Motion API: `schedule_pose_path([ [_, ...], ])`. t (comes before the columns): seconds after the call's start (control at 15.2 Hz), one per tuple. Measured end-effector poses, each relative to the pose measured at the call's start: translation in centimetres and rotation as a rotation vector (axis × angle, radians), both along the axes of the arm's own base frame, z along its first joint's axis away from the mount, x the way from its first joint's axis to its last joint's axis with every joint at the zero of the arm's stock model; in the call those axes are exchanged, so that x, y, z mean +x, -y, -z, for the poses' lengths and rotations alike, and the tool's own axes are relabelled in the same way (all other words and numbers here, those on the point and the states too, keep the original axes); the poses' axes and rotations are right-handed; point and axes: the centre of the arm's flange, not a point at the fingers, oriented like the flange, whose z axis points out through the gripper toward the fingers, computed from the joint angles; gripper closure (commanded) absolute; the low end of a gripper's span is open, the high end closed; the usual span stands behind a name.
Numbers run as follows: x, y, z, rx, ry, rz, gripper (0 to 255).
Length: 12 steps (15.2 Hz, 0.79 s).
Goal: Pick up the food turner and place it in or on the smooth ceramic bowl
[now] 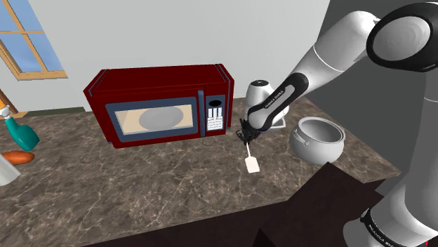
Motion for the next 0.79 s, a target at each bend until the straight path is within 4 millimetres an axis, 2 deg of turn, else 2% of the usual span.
schedule_pose_path([
  [0.79,0.0,0.0,-6.4,0.0,0.0,0.0,255],
])
